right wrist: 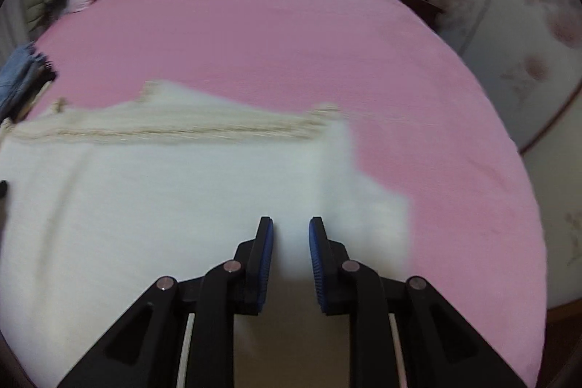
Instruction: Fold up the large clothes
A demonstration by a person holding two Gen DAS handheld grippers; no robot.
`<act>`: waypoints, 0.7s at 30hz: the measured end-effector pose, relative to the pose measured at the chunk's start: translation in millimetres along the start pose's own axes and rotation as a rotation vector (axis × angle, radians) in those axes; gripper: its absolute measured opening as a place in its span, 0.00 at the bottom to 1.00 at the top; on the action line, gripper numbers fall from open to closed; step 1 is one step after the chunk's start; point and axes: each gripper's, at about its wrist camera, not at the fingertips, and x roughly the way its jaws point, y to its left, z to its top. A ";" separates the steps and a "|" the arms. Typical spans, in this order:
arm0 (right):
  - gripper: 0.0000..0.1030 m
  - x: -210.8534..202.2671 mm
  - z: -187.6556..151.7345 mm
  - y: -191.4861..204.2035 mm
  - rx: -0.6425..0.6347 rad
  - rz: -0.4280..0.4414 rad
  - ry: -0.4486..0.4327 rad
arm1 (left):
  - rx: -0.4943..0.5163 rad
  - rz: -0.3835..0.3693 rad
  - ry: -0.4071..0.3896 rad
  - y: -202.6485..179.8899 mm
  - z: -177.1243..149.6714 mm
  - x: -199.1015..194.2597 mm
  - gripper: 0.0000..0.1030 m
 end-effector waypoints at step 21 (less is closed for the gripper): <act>0.03 -82.3 8.0 13.6 0.103 0.159 0.010 | -0.053 -0.120 -0.097 52.6 29.9 -123.6 0.93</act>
